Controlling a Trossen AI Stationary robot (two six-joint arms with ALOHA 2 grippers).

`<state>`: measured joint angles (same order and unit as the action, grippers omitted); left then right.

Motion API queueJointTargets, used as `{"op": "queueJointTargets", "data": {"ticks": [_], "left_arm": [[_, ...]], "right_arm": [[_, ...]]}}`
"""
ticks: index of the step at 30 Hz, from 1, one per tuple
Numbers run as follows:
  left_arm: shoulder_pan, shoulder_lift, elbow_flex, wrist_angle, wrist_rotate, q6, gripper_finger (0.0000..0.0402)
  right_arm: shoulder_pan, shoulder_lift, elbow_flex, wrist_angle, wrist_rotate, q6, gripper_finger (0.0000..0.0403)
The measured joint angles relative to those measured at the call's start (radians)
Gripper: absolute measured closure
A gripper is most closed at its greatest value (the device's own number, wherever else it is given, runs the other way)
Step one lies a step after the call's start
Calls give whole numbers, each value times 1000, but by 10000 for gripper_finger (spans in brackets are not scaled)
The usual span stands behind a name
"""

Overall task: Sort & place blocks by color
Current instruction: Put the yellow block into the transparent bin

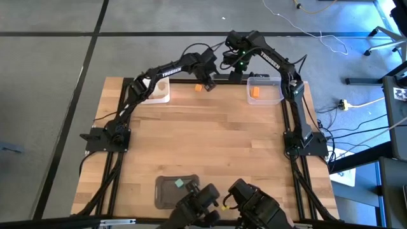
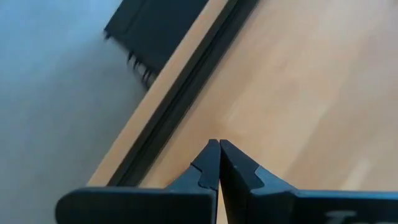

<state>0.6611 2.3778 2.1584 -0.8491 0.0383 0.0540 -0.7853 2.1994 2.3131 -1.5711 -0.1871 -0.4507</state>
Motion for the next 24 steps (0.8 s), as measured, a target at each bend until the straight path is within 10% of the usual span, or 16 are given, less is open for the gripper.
{"op": "queueJointTargets", "data": {"ticks": [12,24], "left_arm": [[59,-1,0,-269,-99,-65,401],[21,-29,118,-278,75,-101,401]], "right_arm": [[0,0,0,0,0,1,219],[0,0,0,0,0,1,219]]}}
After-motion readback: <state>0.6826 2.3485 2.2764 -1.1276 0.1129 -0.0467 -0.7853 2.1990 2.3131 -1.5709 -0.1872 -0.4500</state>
